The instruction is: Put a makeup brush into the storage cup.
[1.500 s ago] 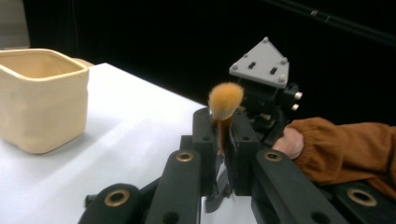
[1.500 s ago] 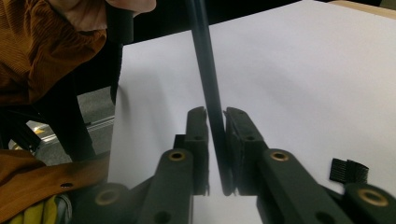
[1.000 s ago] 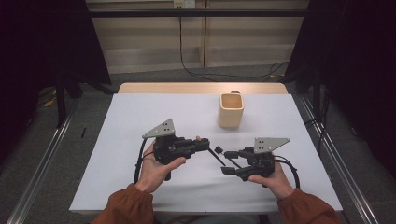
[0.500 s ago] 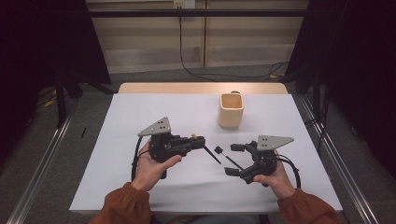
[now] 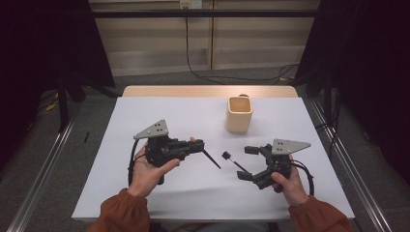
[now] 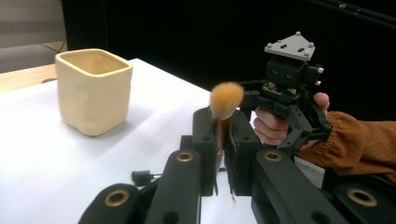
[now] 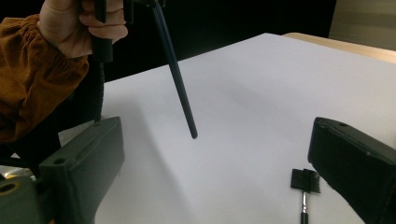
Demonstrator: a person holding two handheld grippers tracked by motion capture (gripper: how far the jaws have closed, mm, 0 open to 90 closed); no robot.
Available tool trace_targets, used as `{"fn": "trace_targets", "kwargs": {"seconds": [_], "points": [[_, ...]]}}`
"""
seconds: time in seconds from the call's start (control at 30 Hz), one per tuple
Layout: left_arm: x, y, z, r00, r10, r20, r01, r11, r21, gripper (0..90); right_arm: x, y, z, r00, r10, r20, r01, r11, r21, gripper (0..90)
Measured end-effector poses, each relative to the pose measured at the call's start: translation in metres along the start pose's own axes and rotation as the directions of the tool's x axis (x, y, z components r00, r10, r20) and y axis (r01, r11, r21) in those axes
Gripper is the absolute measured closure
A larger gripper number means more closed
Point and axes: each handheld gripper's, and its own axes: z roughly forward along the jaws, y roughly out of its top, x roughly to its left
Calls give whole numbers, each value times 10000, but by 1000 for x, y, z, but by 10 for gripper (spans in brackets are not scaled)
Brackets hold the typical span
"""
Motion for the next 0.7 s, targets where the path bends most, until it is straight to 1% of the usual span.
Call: {"fn": "trace_targets", "kwargs": {"seconds": [0.1, 0.2, 0.33, 0.47, 0.6, 0.7], "points": [[1, 1, -6, 10000, -48, -39, 48, 10000, -54, 840, 0, 0, -3, 10000, 10, 48, -9, 10000, -67, 35], [2, 2, -10, 9999, 52, -139, -51, 10000, 69, 840, 1, 1, -5, 10000, -14, 76, 15, 10000, -88, 34], [2, 5, -11, 9996, 205, -189, -196, 9987, 467, 840, 1, 1, -6, 9999, -50, 165, 51, 10000, -43, 34], [1, 9, -8, 9995, 295, -124, -285, 9966, 769, 840, 2, 1, -5, 9998, -78, 186, 76, 9999, 71, 30], [1, 10, -4, 9988, 482, -37, -473, 9897, 1352, 840, 2, 1, -5, 9998, -127, 149, 124, 9998, 155, 30], [1, 10, -2, 9986, 527, -56, -511, 9853, 1631, 839, 2, 2, -5, 9998, -159, 153, 156, 9997, 198, 31]]}}
